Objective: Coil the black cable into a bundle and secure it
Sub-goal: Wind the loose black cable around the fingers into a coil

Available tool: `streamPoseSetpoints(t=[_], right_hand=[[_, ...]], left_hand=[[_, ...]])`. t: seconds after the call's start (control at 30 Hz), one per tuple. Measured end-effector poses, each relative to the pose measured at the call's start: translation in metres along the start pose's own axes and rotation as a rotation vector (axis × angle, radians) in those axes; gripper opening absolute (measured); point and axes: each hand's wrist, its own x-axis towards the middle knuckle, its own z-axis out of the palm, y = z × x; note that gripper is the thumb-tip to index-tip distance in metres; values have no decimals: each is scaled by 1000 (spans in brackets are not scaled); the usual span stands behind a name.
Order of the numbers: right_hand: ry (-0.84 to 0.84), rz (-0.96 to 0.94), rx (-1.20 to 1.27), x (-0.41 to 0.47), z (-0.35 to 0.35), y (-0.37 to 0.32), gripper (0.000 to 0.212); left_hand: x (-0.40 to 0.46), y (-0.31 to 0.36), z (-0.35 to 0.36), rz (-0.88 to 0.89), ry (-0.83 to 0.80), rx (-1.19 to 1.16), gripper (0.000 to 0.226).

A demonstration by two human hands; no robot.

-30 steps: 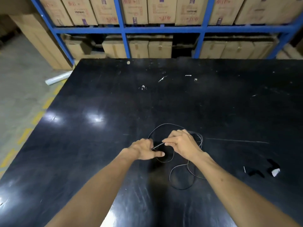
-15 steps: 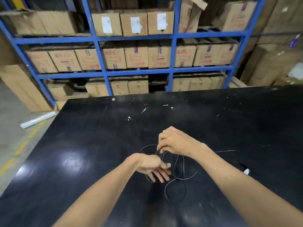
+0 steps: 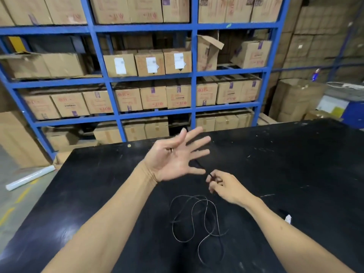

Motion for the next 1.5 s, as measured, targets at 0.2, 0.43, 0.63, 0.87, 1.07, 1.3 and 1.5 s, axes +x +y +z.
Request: streamPoseSetpoints(t=[0.2,0.43,0.63,0.87,1.07,1.3,1.5], right_hand=[[19,18,32,-19,6,-3,26],[87,-105,66,-43,-19,-20,27],[295,-238,99,-32,-80,-71,13],[268,-359,-373,11,-124,-128,22],[277,-203,-345,27,-110,-117,23],[69,-77,153,-6,-37,-96,20],[12,-60,261,-45,-25,-103,21]], left_hand=[[-7,50,-22,219,303,-52,64],[-17,56,-60,213,437,-16,70],[-28,20,-74,-178,346,154,69],[-15,-27,-23,-479,-54,239,57],[-16,-24,3,-404,-251,163,62],[-16,29,7,57,-166,-43,62],[-21,54,-38,238,306,-21,63]])
